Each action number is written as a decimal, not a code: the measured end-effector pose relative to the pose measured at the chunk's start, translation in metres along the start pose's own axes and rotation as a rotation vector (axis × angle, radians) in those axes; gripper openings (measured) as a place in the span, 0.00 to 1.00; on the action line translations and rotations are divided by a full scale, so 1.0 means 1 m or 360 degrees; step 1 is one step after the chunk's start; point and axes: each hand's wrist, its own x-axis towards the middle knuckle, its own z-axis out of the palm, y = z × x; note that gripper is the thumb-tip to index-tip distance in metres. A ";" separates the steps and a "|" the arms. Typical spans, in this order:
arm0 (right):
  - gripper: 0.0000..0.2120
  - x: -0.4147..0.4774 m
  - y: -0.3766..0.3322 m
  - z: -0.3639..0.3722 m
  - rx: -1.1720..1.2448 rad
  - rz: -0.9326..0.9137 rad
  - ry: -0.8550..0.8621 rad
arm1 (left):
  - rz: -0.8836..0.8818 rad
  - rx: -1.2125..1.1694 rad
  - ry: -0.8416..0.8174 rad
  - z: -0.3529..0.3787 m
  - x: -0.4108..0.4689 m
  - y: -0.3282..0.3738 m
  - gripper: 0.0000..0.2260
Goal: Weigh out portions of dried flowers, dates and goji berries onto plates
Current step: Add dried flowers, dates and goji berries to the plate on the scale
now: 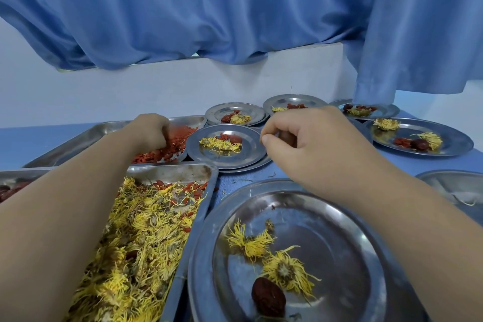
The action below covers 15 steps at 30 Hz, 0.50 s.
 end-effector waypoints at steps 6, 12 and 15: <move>0.09 0.000 0.000 0.000 -0.0014 0.0001 -0.0004 | 0.0024 -0.0099 0.0041 -0.001 -0.001 -0.006 0.08; 0.09 0.000 0.002 0.000 -0.0064 0.0013 -0.0017 | -0.0078 -0.0422 0.0012 0.001 -0.007 -0.015 0.08; 0.09 0.000 0.002 -0.001 -0.0065 0.0025 -0.0016 | -0.0137 -0.0436 -0.0051 -0.002 -0.006 -0.015 0.13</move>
